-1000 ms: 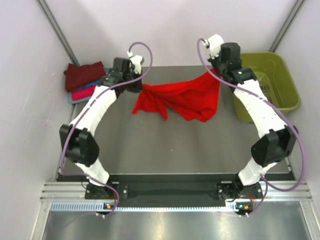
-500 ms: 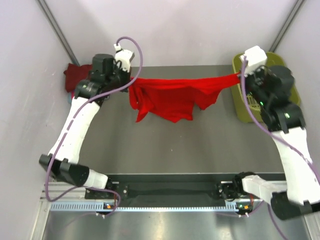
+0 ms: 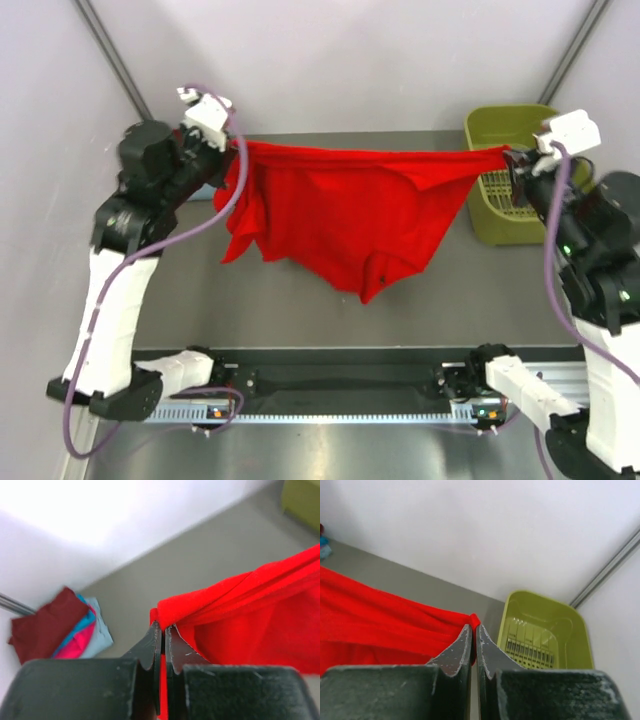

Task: Fold and stack the t-shirts
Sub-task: Flatten the tshirt out

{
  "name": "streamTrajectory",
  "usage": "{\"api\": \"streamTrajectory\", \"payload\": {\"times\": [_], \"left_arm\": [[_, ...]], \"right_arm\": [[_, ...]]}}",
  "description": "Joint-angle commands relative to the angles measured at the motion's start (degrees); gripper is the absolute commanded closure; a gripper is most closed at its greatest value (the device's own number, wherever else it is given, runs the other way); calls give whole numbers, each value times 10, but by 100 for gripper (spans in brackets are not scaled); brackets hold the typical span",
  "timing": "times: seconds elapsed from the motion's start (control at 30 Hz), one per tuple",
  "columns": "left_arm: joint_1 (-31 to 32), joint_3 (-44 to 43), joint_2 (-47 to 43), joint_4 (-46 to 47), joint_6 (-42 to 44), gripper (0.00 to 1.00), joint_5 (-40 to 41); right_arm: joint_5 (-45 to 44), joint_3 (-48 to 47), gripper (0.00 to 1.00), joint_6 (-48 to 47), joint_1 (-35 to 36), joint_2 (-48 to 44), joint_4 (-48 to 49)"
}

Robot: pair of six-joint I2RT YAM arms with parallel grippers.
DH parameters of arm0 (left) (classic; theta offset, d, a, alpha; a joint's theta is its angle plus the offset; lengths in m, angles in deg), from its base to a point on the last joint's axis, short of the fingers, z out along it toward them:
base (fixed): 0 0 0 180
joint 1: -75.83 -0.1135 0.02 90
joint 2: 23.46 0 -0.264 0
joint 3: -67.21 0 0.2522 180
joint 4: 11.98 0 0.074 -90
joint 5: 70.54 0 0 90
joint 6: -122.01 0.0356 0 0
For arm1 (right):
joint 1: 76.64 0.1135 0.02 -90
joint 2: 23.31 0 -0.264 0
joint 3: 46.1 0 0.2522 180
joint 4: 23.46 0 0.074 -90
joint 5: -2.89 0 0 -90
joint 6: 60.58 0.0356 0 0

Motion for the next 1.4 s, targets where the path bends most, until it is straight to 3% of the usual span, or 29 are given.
{"api": "streamTrajectory", "payload": {"times": [0.0,0.17,0.27,0.43,0.47,0.57,0.67,0.8,0.87,1.0,1.23,1.37], "left_arm": [[-10,46,82,8,33,100,47],[-10,108,153,34,49,100,26],[-10,157,229,104,77,100,25],[-10,96,369,111,74,100,15],[-10,81,391,110,68,85,16],[-10,16,462,100,30,55,28],[-11,-35,482,55,5,44,58],[-12,80,381,84,12,37,62],[-12,149,346,102,12,36,62],[-12,196,330,137,13,36,61],[-21,132,423,110,-1,40,39],[-24,88,484,85,-16,48,19]], "right_arm": [[-79,37,100,-23,-20,66,31],[-112,92,100,-33,-34,139,90],[-109,98,100,-22,-41,232,126],[-100,86,100,-41,-41,342,153],[-101,71,100,-45,-41,374,155],[-103,30,100,-47,-41,415,156],[-103,-2,100,-44,-41,452,154],[-90,-24,100,-29,-41,476,148],[-84,-29,100,-24,-41,482,148],[-80,-27,100,-22,-38,487,153],[-83,-27,100,-24,-30,492,151],[-86,-24,100,-26,-27,493,155]]}}
